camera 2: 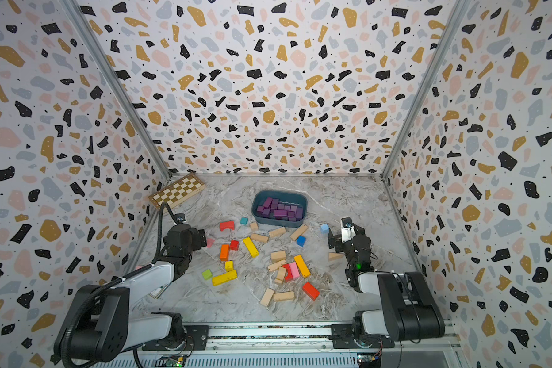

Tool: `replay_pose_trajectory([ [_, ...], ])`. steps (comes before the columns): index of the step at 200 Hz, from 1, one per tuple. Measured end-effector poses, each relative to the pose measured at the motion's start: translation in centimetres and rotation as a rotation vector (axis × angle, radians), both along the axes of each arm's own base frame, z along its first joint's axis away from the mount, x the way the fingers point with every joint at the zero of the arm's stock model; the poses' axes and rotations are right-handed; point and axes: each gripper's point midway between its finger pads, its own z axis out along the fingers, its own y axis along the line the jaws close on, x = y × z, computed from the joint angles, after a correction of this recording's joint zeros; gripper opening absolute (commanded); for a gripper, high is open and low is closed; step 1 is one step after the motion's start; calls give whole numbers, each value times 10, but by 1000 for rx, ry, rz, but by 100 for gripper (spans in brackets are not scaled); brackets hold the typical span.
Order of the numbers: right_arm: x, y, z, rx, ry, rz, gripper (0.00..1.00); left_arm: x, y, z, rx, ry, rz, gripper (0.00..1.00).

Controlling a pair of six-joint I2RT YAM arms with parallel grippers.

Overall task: Pick purple bricks into the storage bin
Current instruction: Reset both arms

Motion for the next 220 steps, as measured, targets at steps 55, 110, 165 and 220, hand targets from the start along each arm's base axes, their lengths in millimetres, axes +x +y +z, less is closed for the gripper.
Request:
replay_pose_trajectory([
  [55,3,-10,-5,45,-11,-27,100,13,5,-5,1,-75,-34,99],
  [110,3,-8,-2,46,-23,-22,100,12,-1,-7,-4,-130,-73,99],
  [165,3,-8,-2,47,-24,-20,100,15,-3,-1,-7,-156,-84,99],
  [220,3,-6,-2,44,-24,-20,100,15,-3,0,-8,-162,-85,99],
])
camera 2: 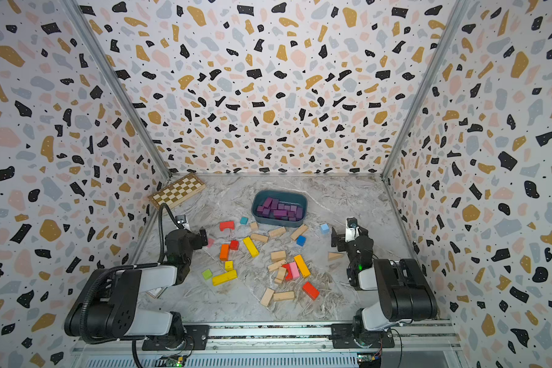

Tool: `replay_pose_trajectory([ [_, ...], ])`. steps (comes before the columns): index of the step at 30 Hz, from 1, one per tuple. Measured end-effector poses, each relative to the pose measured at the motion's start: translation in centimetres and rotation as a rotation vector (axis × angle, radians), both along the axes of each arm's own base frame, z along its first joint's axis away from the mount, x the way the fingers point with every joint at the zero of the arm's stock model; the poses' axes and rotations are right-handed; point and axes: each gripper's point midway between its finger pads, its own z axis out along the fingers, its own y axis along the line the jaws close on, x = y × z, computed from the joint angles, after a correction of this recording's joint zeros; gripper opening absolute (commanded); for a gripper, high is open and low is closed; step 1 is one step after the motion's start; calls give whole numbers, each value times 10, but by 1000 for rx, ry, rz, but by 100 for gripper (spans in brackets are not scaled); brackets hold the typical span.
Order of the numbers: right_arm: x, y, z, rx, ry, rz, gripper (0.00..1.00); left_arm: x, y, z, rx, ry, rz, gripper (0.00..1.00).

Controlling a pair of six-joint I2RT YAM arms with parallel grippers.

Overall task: Pick purple bricks into the storage bin
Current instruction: Reset both arms

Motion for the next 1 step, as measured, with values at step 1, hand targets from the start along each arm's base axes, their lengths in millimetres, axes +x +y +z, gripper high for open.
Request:
replay_pose_trajectory([
  [1,0,0,0,0,0,0,100,0,0,0,0,0,0,99],
])
